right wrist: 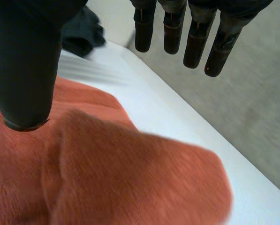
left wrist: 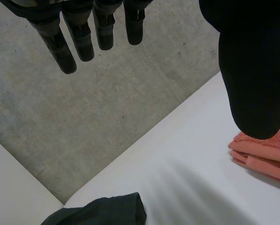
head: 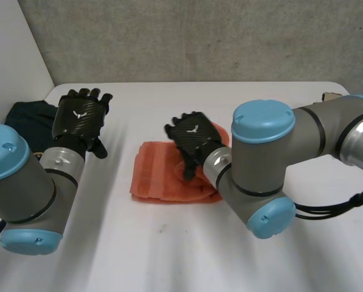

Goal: Fold the laundry.

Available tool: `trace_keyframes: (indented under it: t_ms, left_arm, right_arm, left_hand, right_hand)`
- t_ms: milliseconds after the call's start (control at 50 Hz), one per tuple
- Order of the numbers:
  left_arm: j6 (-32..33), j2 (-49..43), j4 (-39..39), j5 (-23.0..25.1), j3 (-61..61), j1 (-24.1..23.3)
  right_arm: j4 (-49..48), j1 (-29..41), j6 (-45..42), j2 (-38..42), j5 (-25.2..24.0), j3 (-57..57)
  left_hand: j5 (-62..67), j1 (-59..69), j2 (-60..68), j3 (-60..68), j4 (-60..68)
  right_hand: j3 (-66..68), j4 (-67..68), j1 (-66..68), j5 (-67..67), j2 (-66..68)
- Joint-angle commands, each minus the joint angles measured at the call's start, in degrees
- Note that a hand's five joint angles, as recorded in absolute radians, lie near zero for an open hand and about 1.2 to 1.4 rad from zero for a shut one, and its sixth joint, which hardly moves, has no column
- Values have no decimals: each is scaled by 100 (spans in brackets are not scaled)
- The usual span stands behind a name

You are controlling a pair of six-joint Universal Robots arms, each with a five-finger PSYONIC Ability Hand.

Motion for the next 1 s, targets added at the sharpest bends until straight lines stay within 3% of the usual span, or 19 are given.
trace_keyframes:
  t_ms: [20, 160, 280, 360, 420, 440, 560, 660, 780, 840, 920, 1000]
  left_arm:
    - [9, -26, 7, 9, -18, -3]
    - [9, -35, 7, 0, -52, -56]
    - [9, -35, 7, -9, -70, -56]
    - [9, -35, 7, -9, -79, -47]
    - [9, -17, 7, 0, -114, -39]
    - [9, -8, 7, 0, -114, -39]
    - [9, 27, 7, -9, -105, 5]
    - [9, 88, 15, -35, -88, 49]
    - [9, 238, 7, -26, -97, 251]
    - [0, 247, 7, -17, -88, 286]
    - [0, 238, 15, 9, -70, 304]
    - [0, 185, 15, 26, 35, 269]
  right_arm:
    - [215, -221, 319, -147, -197, 172]
    - [355, -238, 829, 116, -610, 6]
    - [373, -203, 847, 625, -584, -407]
    - [452, -186, 751, 1065, -488, -847]
    - [488, -186, 567, 1250, -207, -1163]
    - [488, -186, 497, 1259, -128, -1234]
    - [461, -133, -119, 1206, -22, -1849]
    - [444, 314, -155, 1277, -486, -2201]
    - [452, 745, -190, 1627, -1514, -2184]
    - [487, 772, -181, 1751, -1543, -2175]
    - [558, 746, -137, 1673, -1131, -2157]
    - [505, 667, 248, 1244, -375, -1825]
  left_hand:
    - [-271, -85, -160, -209, -167]
    - [-271, -85, -160, -209, -167]
    - [-271, -85, -160, -209, -167]
    - [-271, -85, -160, -209, -167]
    - [-271, -85, -160, -209, -167]
    - [-271, -85, -160, -209, -167]
    - [-271, -85, -160, -209, -167]
    - [-271, -85, -160, -209, -167]
    - [-271, -85, -160, -209, -167]
    - [-271, -85, -160, -209, -167]
    - [-271, -85, -160, -209, -167]
    - [-271, -85, -160, -209, -167]
  right_hand:
    - [911, 892, 1069, 911, 849]
    - [1314, 1294, 1471, 1313, 1251]
    - [1971, 1951, 2128, 1970, 1908]
    - [3196, 3176, 3353, 3195, 3133]
    - [5967, 5948, 6125, 5967, 5904]
    - [6286, 6266, 6443, 6285, 6223]
    - [6289, 6269, 6446, 6288, 6226]
    - [6289, 6269, 6446, 6288, 6226]
    - [6289, 6269, 6446, 6288, 6226]
    - [6289, 6269, 6446, 6288, 6226]
    - [0, -20, 158, -1, -63]
    - [-711, -731, -554, -712, -774]
